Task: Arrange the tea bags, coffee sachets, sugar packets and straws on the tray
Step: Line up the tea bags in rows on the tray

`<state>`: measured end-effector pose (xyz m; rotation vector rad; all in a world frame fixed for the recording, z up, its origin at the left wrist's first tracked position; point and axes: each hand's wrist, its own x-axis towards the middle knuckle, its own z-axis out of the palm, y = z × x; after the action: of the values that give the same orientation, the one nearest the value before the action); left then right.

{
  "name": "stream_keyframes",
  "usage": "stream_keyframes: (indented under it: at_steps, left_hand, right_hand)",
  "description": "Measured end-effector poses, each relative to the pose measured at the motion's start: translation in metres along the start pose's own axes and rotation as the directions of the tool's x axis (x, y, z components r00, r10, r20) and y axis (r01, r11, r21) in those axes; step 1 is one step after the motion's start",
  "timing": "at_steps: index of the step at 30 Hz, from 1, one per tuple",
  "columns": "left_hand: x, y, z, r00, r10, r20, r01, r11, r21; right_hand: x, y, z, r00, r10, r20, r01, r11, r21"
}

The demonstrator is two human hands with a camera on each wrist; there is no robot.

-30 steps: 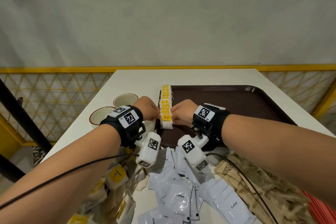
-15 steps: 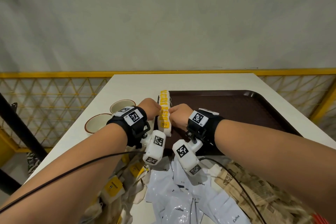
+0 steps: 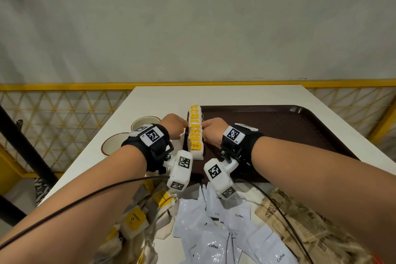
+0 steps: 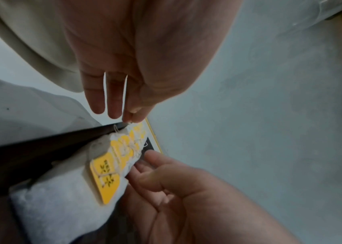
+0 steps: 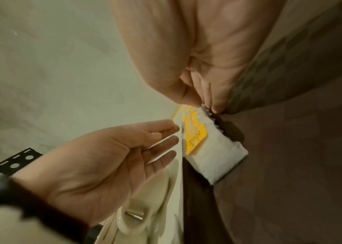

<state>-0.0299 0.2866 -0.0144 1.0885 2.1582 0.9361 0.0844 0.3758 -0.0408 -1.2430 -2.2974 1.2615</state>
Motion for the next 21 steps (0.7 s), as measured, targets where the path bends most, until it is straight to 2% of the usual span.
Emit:
stream_keyframes:
  at_steps: [1, 3, 5, 6, 9, 14, 21]
  left_hand:
    - [-0.002, 0.000, -0.002, 1.000, 0.006, 0.007, -0.006, 1.000, 0.011]
    - [-0.004, -0.004, -0.006, 0.999, 0.023, 0.022, -0.024, 0.999, 0.042]
    - [-0.008, -0.006, -0.008, 0.999, 0.028, 0.037, -0.030, 0.998, 0.055]
    - [-0.010, -0.007, -0.009, 0.998, 0.040, 0.044, -0.044, 0.996, 0.080]
    - [-0.010, -0.006, -0.007, 0.995, 0.083, 0.063, -0.093, 0.978, 0.188]
    - [-0.006, 0.002, 0.000, 0.995, 0.086, 0.050, -0.097, 0.950, 0.296]
    - [0.007, 0.012, 0.008, 0.989, 0.118, 0.086, -0.143, 0.895, 0.422]
  right_hand:
    - [-0.002, 0.000, -0.002, 1.000, 0.002, -0.010, -0.002, 1.000, 0.003]
    - [-0.007, 0.002, -0.006, 0.999, 0.035, -0.013, -0.033, 0.991, 0.129]
    - [-0.019, 0.004, -0.009, 0.998, 0.062, 0.021, -0.065, 0.969, 0.239]
    - [-0.025, 0.004, -0.010, 0.997, 0.052, 0.050, -0.062, 0.970, 0.233]
    - [-0.039, 0.004, -0.009, 0.989, -0.009, 0.150, -0.011, 0.991, 0.132]
    - [-0.038, 0.005, -0.002, 0.986, -0.066, 0.156, 0.078, 0.994, -0.072]
    - [-0.027, 0.003, -0.001, 0.977, -0.035, 0.209, 0.067, 0.987, -0.145]
